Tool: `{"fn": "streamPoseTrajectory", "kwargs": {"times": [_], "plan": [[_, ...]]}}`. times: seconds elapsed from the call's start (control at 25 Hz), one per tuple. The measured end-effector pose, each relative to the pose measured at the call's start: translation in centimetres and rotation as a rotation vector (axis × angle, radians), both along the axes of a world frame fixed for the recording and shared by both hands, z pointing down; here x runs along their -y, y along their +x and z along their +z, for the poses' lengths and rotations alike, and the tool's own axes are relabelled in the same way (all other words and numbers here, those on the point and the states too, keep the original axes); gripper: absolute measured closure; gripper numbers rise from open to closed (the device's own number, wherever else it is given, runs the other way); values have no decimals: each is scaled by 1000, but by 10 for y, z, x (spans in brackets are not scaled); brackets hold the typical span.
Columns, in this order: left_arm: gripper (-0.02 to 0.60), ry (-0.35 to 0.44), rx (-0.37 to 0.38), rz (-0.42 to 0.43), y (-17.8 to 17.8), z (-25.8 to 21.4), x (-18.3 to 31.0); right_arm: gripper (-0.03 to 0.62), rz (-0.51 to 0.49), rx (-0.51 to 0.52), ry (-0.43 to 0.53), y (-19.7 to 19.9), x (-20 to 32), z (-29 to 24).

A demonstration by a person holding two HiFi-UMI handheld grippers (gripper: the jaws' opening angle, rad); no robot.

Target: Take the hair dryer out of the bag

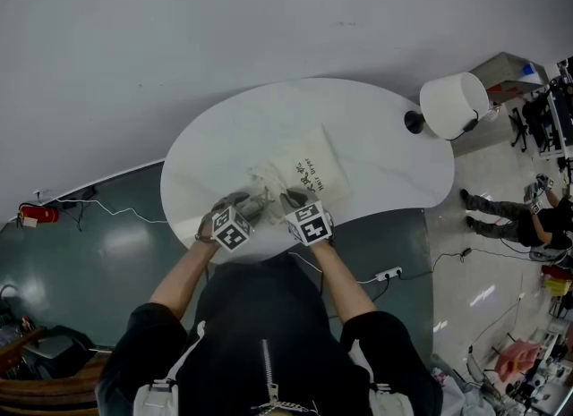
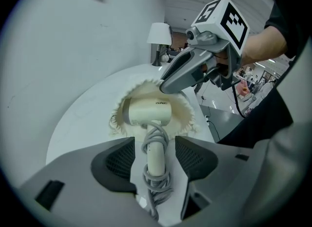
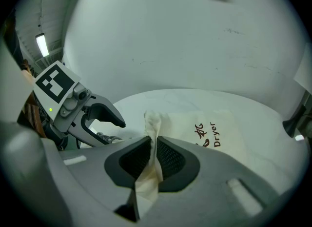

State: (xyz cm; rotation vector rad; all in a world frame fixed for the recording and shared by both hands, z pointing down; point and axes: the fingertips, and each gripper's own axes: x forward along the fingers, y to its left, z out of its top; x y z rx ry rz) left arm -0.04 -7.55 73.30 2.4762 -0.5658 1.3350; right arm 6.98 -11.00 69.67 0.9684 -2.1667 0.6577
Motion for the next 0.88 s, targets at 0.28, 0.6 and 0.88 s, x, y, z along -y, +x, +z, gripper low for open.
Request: {"fn": "streamPoseTrajectory", "kwargs": {"times": [0.28,0.6,0.88], "plan": [[328,-21,13,18,17,12,5,556,-5,2,-5,1,-3,0],[328,-45,33,24,26,29,8,556,-5,10,-4,2,-4,-2],[328,-56,85,40,28,47,9,556,-3,13,-6,3,-5,-2]]}}
